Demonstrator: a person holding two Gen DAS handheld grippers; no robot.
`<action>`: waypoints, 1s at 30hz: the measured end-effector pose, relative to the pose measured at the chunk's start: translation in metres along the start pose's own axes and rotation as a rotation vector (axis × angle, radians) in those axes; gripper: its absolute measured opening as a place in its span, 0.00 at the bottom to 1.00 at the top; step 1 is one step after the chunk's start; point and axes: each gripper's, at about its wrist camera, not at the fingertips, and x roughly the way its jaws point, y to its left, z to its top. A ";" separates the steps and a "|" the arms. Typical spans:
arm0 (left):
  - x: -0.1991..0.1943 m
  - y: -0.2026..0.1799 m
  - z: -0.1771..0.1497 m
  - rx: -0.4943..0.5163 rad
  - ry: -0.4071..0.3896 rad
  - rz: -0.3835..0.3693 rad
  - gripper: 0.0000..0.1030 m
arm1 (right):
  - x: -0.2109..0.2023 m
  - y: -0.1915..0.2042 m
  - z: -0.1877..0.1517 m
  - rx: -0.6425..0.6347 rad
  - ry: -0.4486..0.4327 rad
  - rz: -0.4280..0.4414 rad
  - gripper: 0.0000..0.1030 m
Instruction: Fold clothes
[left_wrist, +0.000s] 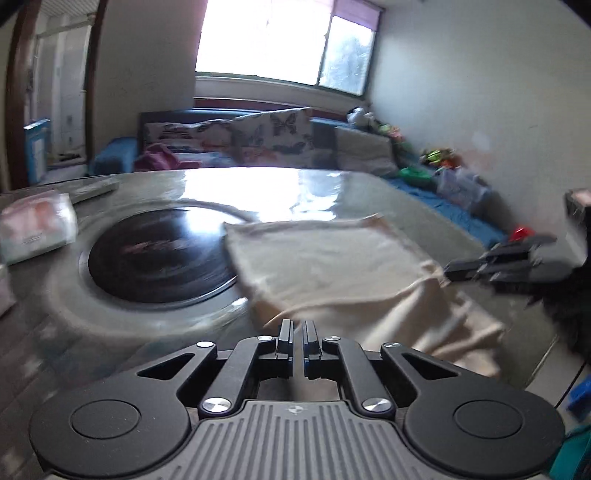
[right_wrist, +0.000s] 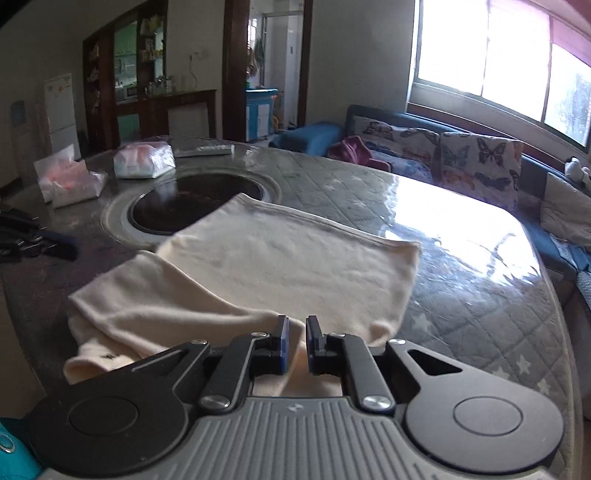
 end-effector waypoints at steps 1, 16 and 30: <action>0.011 -0.004 0.004 0.001 0.001 -0.024 0.06 | 0.004 0.001 0.000 0.001 0.005 0.012 0.09; 0.040 0.008 0.011 -0.010 0.029 0.014 0.06 | 0.012 -0.009 -0.002 0.030 0.039 0.006 0.16; 0.062 -0.008 -0.001 0.090 0.054 0.039 0.08 | -0.006 0.000 -0.024 0.102 0.093 0.033 0.02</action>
